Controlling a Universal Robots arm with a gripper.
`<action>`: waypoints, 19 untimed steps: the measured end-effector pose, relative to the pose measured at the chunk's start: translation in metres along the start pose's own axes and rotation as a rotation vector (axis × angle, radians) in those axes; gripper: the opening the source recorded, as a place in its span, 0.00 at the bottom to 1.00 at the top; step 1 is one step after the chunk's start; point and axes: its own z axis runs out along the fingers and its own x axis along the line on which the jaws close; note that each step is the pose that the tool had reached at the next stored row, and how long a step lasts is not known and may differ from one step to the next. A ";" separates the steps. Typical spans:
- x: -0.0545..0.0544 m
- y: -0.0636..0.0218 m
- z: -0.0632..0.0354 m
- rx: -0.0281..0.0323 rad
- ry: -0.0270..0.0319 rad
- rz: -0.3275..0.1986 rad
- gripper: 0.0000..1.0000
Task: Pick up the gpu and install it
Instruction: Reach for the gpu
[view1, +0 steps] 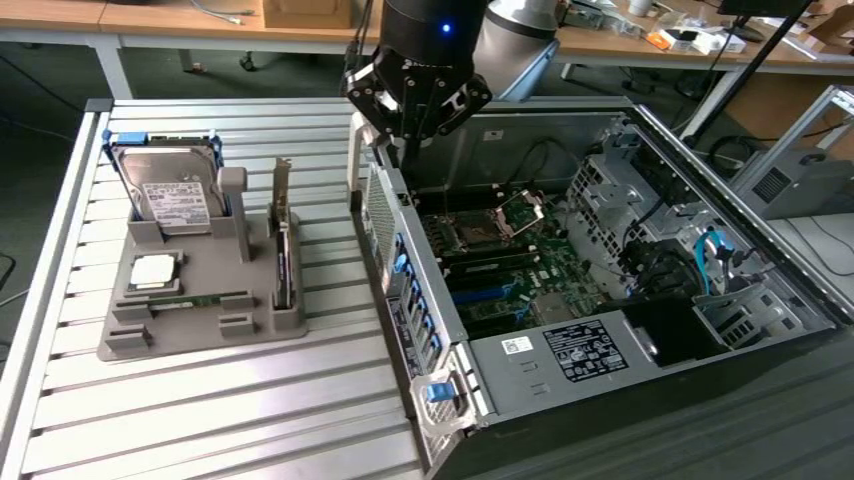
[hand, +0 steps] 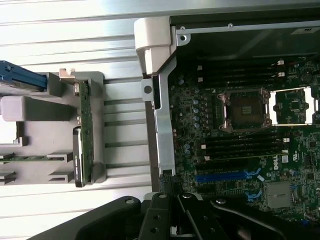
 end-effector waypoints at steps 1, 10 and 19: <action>0.001 0.0000 0.0000 -0.0001 -0.0001 0.000 0.11; 0.004 -0.0003 -0.0001 -0.0001 0.0000 0.000 0.11; 0.010 -0.0008 -0.0002 0.0000 0.0000 0.000 0.11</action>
